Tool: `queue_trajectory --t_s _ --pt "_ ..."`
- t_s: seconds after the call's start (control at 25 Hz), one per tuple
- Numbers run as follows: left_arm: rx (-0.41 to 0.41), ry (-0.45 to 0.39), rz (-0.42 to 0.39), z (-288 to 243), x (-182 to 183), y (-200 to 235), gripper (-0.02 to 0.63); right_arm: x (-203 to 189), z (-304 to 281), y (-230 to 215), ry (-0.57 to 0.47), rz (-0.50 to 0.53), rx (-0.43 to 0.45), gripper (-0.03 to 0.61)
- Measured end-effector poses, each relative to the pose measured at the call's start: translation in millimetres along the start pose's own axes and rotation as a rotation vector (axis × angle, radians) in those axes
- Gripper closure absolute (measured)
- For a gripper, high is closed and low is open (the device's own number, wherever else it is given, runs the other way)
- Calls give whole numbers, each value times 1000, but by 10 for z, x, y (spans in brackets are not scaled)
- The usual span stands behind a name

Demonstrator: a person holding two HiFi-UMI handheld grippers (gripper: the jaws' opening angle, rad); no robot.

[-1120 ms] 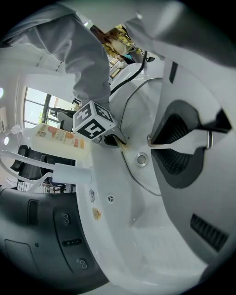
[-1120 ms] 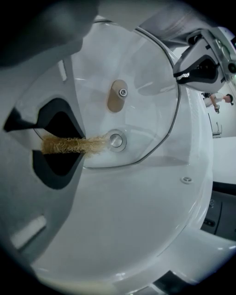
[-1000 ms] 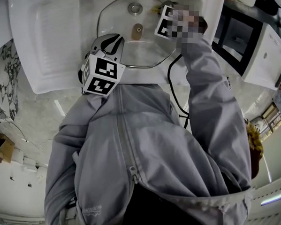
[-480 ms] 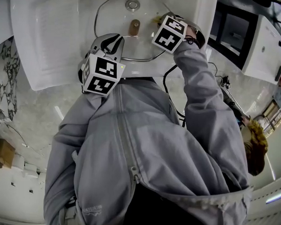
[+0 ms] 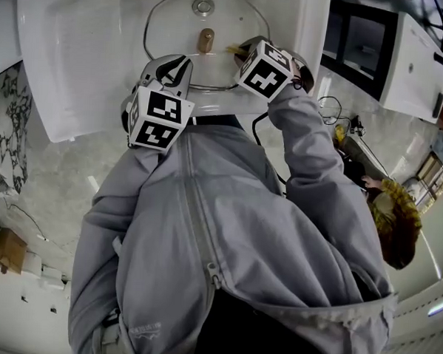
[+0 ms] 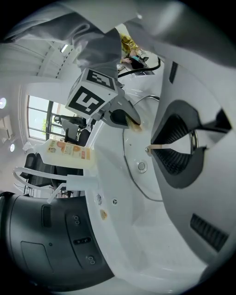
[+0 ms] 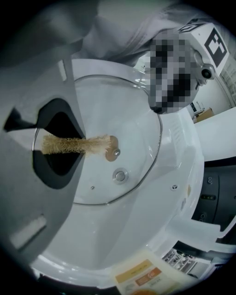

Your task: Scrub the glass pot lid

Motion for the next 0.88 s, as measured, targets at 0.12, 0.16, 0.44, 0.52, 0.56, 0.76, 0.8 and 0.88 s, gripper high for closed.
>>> queue_trajectory --t_s 0.12,0.16,0.44,0.52,0.56,0.76,0.8,0.88 --pt "3 -3 0 23 -16 -15 583 22 37 149 -14 -13 47 532" --pt "5 -4 1 33 -24 -21 583 31 46 197 -16 -14 59 532" --pt "30 -7 10 134 -73 -15 583 127 99 469 -30 -13 151 532" --pt "40 -5 11 166 -86 -2 583 161 114 533 -35 -14 180 532" --pt "44 -3 11 181 -93 4 583 179 120 561 -38 -15 194 532" --pt "66 6 10 280 -139 49 583 295 139 675 -85 -52 282 532" --pt "71 7 10 302 -141 63 583 318 141 687 -97 -63 303 532" --pt "80 8 9 347 -134 89 583 354 154 706 -116 -76 338 531"
Point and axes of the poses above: the fingertips, and each gripper's own axes: z backward along the fingers, y to its left, x out of its top, the point moved 8 cm from there along z, backward along the fingers, and after that the axes turned 14 degrees about -z, right-handed, at the moved point
